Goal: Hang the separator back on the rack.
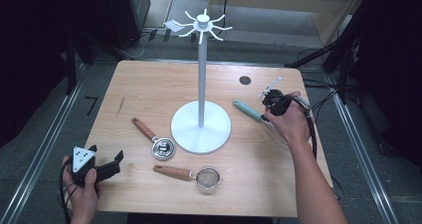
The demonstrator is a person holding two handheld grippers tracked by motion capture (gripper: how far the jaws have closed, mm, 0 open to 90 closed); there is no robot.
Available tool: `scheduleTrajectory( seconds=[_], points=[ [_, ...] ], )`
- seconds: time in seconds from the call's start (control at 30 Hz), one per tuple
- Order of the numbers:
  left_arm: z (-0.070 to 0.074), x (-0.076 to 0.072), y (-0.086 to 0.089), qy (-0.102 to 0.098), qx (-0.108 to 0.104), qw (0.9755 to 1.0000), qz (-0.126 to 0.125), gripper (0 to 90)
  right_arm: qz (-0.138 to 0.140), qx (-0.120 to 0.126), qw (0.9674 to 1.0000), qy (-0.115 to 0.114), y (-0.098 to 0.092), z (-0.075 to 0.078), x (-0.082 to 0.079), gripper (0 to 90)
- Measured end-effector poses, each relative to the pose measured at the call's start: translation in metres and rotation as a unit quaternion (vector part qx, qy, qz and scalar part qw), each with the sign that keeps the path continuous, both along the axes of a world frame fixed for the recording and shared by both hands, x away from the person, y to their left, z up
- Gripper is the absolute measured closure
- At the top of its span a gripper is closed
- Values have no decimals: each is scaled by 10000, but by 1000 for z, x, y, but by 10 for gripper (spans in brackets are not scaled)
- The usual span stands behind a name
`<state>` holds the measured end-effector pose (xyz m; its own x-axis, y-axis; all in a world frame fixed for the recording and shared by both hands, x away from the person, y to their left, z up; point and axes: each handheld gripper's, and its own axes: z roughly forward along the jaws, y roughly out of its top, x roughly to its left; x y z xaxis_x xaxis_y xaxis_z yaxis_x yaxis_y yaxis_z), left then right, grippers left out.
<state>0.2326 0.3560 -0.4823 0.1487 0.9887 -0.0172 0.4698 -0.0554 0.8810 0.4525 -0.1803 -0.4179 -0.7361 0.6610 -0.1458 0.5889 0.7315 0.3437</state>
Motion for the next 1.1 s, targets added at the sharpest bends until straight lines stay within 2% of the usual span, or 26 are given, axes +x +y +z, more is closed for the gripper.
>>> scheduleTrajectory(
  seconds=[0.07,0.27,0.37,0.43,0.5,0.7,0.83,0.93,1.1],
  points=[
    [0,0,0,15,-5,10000,-15,64,10,-80,9999,78,2,-2,4,600],
    [0,1,0,25,-18,10000,-39,64,67,-77,9998,184,11,-7,16,608],
    [0,1,0,16,-28,10000,-34,64,114,-165,9992,339,17,-10,23,616],
    [0,0,0,11,-17,10000,-19,64,87,-190,9992,344,21,-11,25,617],
    [0,0,0,12,0,10000,-18,64,90,-114,9992,359,23,-10,27,617],
    [0,0,1,-7,-38,10000,-23,64,-31,-157,9985,524,26,-16,33,616],
    [0,0,1,-1,-56,10000,-19,64,-215,-12,9967,787,24,-23,38,635],
    [0,0,1,5,-63,10000,-28,64,-258,-4,9959,865,24,-27,41,644],
    [0,1,1,9,-42,10000,-28,64,-323,-181,9936,1068,28,-37,46,643]
  ],
)
